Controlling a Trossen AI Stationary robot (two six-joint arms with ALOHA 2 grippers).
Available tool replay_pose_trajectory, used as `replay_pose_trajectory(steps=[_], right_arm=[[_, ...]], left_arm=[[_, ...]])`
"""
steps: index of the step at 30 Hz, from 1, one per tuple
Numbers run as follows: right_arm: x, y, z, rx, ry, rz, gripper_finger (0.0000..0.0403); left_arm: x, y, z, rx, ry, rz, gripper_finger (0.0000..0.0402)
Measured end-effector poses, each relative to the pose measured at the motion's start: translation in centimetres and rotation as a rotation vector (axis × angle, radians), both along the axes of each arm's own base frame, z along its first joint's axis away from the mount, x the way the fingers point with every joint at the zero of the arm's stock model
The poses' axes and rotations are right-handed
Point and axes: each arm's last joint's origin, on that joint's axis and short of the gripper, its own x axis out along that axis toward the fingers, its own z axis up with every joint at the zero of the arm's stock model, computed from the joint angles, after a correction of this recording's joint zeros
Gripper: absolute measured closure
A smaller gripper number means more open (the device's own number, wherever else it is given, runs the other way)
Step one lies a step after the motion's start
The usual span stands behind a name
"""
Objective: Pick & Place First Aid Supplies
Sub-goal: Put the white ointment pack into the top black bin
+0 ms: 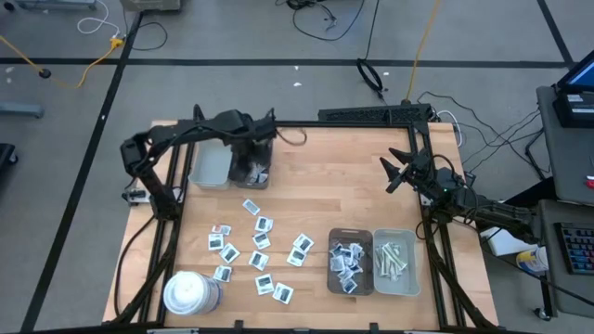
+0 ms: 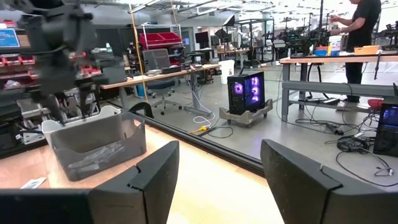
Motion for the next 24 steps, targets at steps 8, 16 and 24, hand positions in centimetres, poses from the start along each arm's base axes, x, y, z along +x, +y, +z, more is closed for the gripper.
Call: replay_pose_trajectory(steps=[8, 16, 24], right_arm=[[0.0, 0.0, 0.0, 0.000, 0.000, 0.000, 0.0183], [0.0, 0.0, 0.0, 0.000, 0.000, 0.000, 0.0179], [0.0, 0.0, 0.0, 0.000, 0.000, 0.000, 0.0179]], left_arm=[[0.9, -4.5, 0.0, -0.037, 0.078, -0.370, 0.0231], [2.1, -9.4, 0.0, -0.031, 0.082, -0.519, 0.0232], [2.4, -12.4, 0.0, -0.027, 0.083, -0.615, 0.0220]])
